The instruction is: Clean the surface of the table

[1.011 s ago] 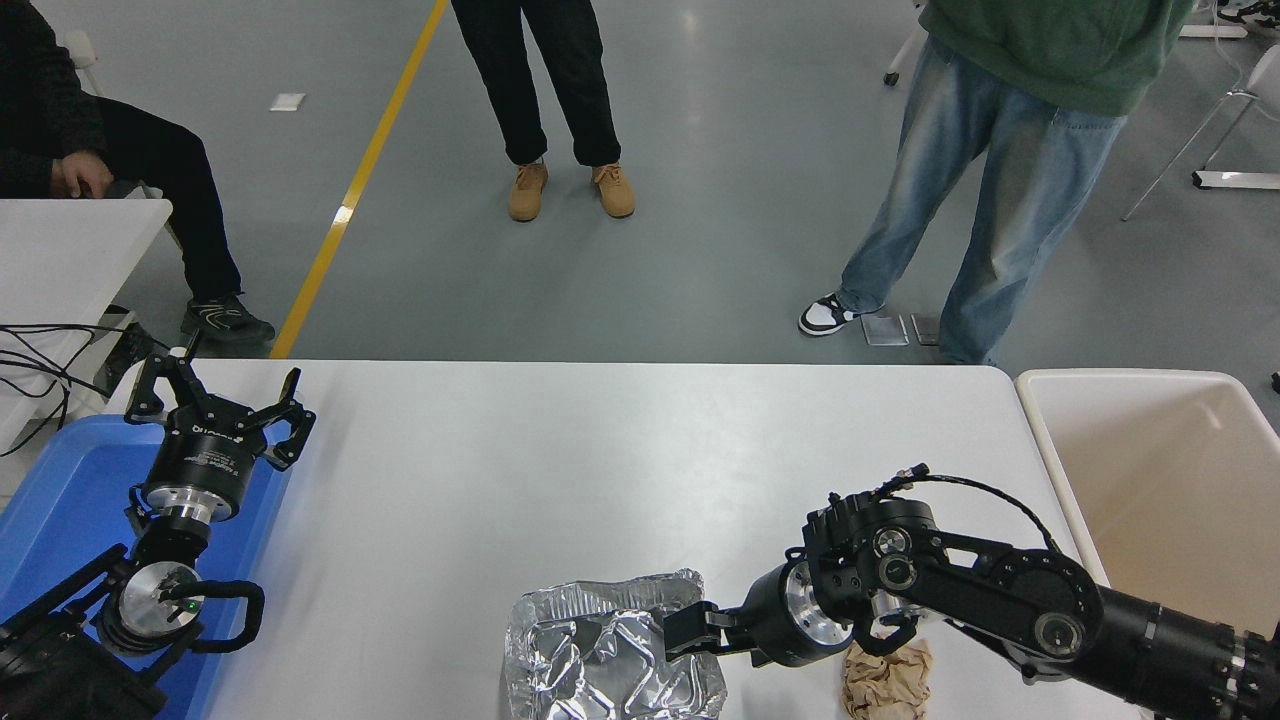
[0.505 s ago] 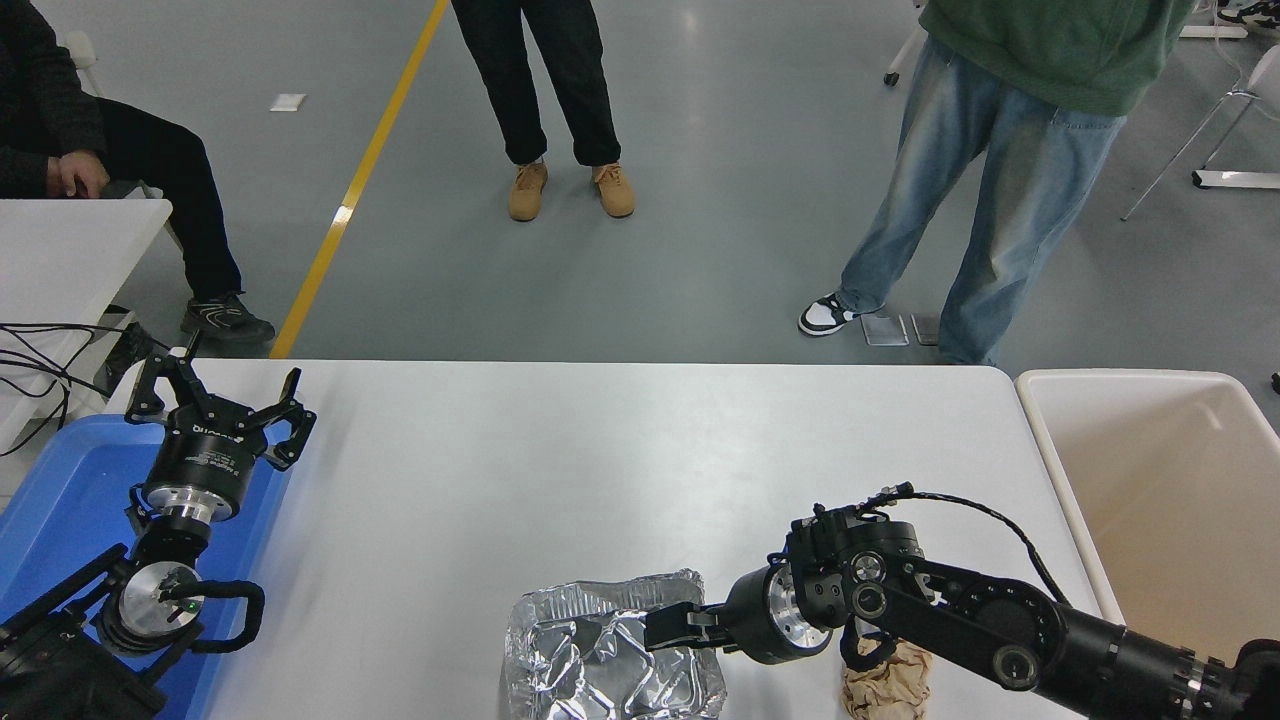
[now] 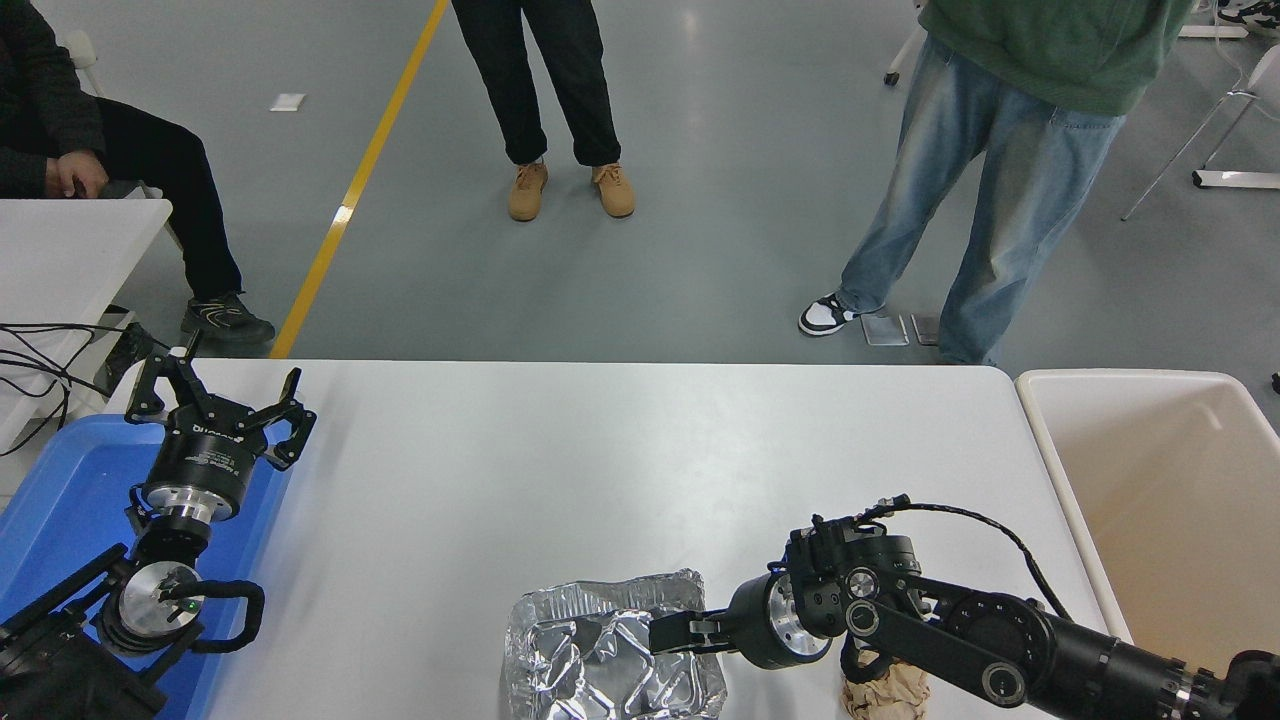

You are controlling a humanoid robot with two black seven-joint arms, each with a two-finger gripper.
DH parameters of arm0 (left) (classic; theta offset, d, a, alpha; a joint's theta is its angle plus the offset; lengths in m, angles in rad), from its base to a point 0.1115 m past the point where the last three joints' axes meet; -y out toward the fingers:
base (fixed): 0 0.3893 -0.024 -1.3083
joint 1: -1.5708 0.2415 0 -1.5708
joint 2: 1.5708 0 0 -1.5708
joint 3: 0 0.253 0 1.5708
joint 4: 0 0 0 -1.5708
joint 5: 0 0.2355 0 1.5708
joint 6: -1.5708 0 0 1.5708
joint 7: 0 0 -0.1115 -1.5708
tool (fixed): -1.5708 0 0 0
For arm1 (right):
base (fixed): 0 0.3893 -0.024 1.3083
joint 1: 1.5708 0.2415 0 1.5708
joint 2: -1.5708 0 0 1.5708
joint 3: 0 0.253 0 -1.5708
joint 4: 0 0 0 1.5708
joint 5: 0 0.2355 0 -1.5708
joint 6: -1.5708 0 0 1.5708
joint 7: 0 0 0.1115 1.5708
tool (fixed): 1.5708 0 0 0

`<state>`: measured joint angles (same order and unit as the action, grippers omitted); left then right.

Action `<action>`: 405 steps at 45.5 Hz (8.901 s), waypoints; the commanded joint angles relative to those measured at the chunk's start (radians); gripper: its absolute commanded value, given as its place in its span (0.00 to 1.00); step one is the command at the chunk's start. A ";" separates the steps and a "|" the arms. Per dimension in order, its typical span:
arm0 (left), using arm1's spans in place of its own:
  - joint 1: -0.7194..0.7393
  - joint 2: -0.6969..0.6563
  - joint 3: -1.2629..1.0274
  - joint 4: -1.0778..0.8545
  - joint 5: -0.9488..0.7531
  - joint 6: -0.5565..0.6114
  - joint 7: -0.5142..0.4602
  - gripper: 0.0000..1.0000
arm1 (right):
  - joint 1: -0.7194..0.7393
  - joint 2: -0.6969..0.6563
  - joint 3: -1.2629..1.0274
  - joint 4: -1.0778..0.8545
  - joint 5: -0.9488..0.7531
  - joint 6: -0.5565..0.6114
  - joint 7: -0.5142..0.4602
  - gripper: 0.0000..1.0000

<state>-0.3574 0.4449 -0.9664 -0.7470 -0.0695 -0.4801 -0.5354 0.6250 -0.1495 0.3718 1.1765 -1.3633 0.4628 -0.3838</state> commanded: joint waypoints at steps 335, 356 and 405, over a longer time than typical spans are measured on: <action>0.000 0.000 0.000 0.000 0.001 0.000 0.000 0.99 | -0.094 -0.252 -0.317 -1.181 0.823 -0.518 0.496 0.00; 0.000 0.000 0.000 0.000 0.001 0.000 0.000 0.99 | -0.085 -0.242 -0.321 -1.181 0.842 -0.604 0.459 0.12; 0.000 0.000 0.000 0.000 0.001 0.000 0.000 0.99 | 0.062 -0.292 -0.269 -1.180 1.273 -0.526 0.445 0.98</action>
<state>-0.3574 0.4449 -0.9664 -0.7470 -0.0690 -0.4801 -0.5354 0.6259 -0.3938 0.0923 -0.0027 -0.2091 -0.1471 0.0622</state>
